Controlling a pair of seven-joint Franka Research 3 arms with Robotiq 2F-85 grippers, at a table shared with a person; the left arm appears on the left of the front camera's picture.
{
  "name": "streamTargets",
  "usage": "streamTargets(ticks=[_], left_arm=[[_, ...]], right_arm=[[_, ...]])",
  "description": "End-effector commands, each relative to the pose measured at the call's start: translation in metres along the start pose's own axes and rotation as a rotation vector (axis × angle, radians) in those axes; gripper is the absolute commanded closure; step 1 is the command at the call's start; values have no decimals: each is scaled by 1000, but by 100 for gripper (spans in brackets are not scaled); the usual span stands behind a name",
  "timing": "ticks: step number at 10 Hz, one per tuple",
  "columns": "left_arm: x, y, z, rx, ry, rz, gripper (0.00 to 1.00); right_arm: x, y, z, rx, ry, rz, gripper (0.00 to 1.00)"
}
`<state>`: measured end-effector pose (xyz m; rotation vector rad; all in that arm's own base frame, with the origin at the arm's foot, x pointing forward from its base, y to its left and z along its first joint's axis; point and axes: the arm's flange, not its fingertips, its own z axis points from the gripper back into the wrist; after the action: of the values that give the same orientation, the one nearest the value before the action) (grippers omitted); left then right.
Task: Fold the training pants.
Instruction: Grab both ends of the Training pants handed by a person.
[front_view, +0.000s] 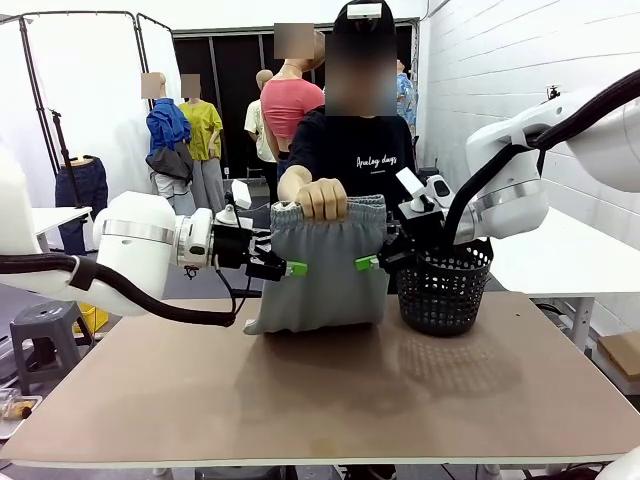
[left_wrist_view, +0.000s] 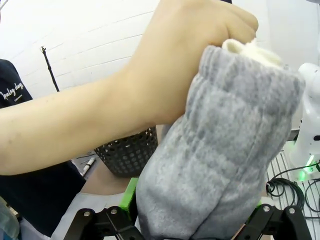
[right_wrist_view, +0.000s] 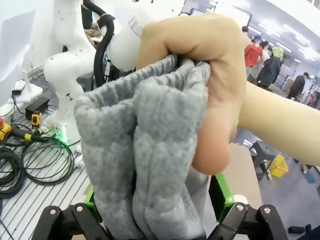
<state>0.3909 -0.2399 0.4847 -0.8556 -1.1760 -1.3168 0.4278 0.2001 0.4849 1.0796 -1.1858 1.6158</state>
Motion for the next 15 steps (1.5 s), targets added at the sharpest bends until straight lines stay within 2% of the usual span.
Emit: streamTargets(ticks=[1,2,7,12,15], left_arm=[[-1,1,-10,-10,-46,-48,0],[1,-1,-10,-13,-67,-52,0],[-1,1,-1,20,-134,-1,98],[-12,3,6,-27,-186,45,100],[-14,9,16,-41,-240,61,100]], right_arm=[[-2,-8,-8,11,-69,9,0],[-1,-9,-10,32,-90,-11,0],[-5,-12,-9,62,-110,-100,100],[-7,-16,-6,99,-194,-170,100],[-5,-22,-8,77,-174,-183,100]])
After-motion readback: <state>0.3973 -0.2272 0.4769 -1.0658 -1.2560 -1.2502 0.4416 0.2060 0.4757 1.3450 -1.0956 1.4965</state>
